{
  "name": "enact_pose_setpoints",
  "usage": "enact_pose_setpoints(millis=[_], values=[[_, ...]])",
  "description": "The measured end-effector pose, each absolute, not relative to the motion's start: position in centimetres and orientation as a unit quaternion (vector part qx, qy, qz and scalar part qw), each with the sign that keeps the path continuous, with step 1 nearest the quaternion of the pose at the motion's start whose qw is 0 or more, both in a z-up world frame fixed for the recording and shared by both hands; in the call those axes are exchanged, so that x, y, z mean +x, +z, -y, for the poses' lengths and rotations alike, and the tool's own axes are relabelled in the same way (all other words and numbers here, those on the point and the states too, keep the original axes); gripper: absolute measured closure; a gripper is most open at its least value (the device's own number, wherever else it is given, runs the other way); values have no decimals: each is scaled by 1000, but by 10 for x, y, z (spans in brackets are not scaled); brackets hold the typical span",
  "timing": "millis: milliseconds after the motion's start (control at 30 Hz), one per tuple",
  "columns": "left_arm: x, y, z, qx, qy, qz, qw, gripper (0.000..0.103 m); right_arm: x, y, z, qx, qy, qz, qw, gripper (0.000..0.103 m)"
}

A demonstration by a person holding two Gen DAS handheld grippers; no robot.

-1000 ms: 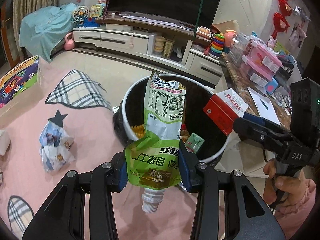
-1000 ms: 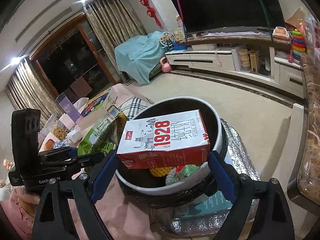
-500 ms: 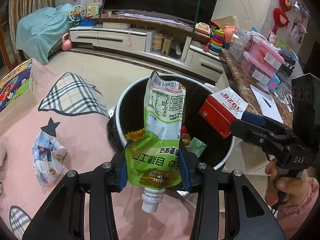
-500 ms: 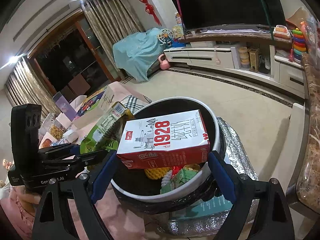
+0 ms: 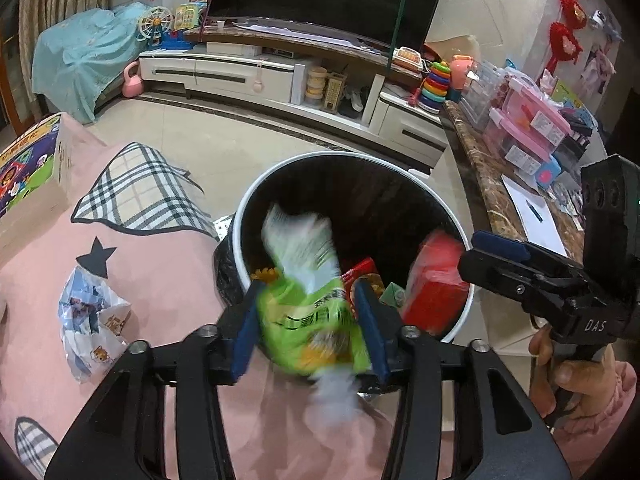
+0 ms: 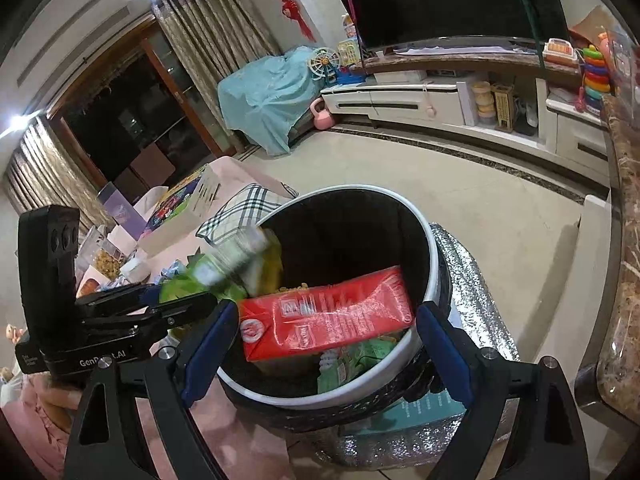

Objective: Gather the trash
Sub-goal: 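Open both tools to drop the pouch and carton into the bin, then move both tools back toward the remaining table items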

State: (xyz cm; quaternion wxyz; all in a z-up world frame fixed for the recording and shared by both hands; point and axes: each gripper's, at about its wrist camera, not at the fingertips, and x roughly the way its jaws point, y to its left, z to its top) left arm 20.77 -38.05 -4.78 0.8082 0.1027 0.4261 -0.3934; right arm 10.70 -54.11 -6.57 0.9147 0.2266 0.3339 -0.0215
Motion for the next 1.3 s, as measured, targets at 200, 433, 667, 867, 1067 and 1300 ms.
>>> enact_pose_setpoints(millis=[200,433,667,867,1067,1300], values=[[204,-43,362,70,-394,-419,815,45,99,-58,534,229,-18,-321,919,11],[189,-47,325,34,-381,-419,824,42,88,-55,511,237,-3,-313,920,11],[175,-59,266,-8,-342,-428,837,41,80,-56,479,240,20,-309,920,10],[164,-61,218,-24,-308,-419,854,40,78,-58,443,245,45,-310,918,9],[156,-67,171,-46,-271,-418,866,35,81,-58,407,238,73,-316,915,8],[154,-75,127,-57,-233,-420,875,35,89,-64,363,230,99,-331,910,7]])
